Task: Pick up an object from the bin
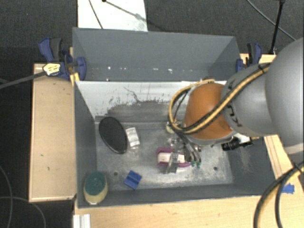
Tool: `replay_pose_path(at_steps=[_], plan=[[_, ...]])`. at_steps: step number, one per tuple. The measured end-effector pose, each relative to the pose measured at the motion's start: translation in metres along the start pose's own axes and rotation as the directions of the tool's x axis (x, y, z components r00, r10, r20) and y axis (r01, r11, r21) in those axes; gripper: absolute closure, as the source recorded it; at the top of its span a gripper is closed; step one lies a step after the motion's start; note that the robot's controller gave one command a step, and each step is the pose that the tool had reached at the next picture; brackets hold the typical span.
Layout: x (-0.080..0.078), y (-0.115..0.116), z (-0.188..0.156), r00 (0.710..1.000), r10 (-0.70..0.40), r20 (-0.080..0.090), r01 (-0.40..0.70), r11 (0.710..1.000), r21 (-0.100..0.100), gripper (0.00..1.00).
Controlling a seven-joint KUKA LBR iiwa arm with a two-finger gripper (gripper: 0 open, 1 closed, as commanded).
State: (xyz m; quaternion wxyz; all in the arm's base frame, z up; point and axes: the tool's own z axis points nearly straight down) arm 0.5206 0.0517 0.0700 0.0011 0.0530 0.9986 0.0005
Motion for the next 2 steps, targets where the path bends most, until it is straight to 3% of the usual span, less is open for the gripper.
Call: replay_pose_path(at_steps=[1, 2], plan=[[0.033, -0.004, 0.0, 0.999, -0.051, -0.005, 0.051, 0.999, 0.001, 1.0], [0.044, 0.002, 0.0, 0.998, -0.064, 0.0, 0.064, 0.998, 0.001, 1.0]])
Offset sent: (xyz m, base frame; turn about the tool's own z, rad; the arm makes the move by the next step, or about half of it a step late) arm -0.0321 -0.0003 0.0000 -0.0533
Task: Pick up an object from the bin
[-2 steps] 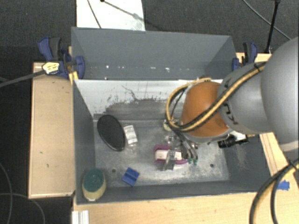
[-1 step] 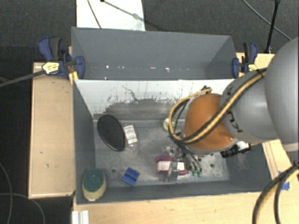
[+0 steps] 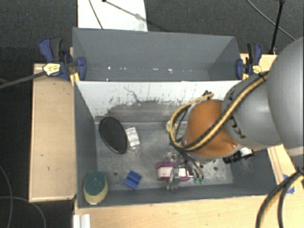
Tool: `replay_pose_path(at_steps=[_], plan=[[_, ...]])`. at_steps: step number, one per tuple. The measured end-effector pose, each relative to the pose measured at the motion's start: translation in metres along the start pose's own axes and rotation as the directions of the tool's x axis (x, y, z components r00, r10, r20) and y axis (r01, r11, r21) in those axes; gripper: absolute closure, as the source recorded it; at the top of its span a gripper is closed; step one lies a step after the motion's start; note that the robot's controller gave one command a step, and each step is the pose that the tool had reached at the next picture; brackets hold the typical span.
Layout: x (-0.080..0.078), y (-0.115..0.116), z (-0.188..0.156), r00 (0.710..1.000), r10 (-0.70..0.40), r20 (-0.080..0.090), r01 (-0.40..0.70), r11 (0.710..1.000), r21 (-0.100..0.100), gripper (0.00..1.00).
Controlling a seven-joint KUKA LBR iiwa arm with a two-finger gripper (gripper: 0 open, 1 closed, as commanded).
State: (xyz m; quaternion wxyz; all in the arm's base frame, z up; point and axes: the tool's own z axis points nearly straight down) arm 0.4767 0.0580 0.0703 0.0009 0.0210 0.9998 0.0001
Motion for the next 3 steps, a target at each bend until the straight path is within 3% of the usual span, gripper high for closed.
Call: replay_pose_path(at_steps=[1, 2, 3], plan=[[-0.006, 0.014, 0.0, 1.0, -0.022, 0.001, 0.022, 1.0, -0.001, 1.0], [-0.009, 0.023, 0.0, 0.766, -0.642, 0.005, 0.642, 0.766, 0.0, 1.0], [0.0, 0.035, -0.21, 0.769, -0.639, 0.007, 0.639, 0.769, 0.003, 1.0]])
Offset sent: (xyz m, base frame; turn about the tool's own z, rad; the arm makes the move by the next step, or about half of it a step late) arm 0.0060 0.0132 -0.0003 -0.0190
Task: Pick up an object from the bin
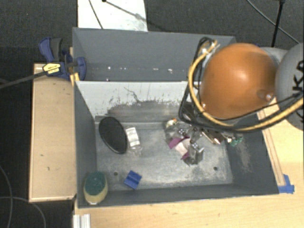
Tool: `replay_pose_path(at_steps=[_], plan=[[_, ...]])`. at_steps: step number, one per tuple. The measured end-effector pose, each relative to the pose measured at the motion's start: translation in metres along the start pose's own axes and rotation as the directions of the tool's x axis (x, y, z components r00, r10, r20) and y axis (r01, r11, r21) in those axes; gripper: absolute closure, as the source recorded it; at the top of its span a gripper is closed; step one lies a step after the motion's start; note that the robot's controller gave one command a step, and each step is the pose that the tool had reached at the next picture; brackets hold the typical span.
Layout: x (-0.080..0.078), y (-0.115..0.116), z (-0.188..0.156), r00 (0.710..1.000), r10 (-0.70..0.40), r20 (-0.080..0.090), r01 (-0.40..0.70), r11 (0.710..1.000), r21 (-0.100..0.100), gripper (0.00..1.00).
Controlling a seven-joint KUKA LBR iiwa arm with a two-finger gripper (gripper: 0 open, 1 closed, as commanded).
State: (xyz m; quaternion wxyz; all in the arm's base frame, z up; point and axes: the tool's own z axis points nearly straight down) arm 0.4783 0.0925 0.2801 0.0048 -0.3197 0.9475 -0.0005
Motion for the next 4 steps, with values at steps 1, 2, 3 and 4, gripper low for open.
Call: replay_pose_path(at_steps=[1, 2, 3, 4], plan=[[0.001, 0.0, 0.004, 1.0, 0.003, -0.007, -0.003, 1.0, -0.004, 0.0], [0.004, -0.019, 0.171, 0.996, -0.089, -0.012, 0.089, 0.996, -0.008, 0.0], [-0.016, -0.065, 0.198, 0.99, -0.137, -0.007, 0.137, 0.99, -0.005, 0.0], [-0.064, -0.099, 0.209, 0.931, -0.366, -0.009, 0.366, 0.931, -0.011, 0.0]])
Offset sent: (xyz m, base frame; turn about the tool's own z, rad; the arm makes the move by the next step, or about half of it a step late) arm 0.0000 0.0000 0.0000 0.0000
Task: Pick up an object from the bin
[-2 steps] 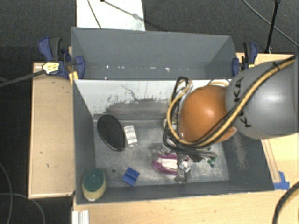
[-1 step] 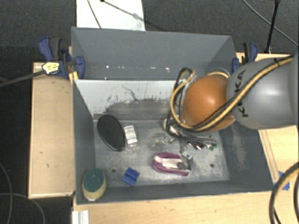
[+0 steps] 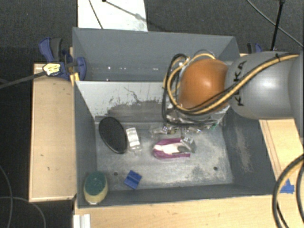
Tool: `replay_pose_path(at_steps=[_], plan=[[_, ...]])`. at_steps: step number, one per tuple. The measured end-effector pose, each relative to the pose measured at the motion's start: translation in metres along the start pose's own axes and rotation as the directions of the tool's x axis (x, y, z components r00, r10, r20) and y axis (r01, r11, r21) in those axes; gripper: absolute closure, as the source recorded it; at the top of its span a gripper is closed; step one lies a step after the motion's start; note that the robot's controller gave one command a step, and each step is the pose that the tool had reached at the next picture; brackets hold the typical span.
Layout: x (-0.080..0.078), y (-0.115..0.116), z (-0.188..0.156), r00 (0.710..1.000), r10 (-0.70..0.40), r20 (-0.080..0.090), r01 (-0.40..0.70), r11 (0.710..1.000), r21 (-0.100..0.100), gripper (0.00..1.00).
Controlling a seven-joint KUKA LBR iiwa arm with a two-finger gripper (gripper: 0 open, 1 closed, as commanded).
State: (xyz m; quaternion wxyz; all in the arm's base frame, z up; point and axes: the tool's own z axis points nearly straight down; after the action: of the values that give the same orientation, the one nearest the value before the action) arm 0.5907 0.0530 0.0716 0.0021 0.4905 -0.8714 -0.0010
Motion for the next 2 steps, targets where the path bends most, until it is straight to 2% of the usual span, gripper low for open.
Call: replay_pose_path(at_steps=[2], plan=[[0.0001, 0.0001, -0.0001, 1.0, 0.005, 0.0, -0.005, 1.0, 0.0, 0.0]])
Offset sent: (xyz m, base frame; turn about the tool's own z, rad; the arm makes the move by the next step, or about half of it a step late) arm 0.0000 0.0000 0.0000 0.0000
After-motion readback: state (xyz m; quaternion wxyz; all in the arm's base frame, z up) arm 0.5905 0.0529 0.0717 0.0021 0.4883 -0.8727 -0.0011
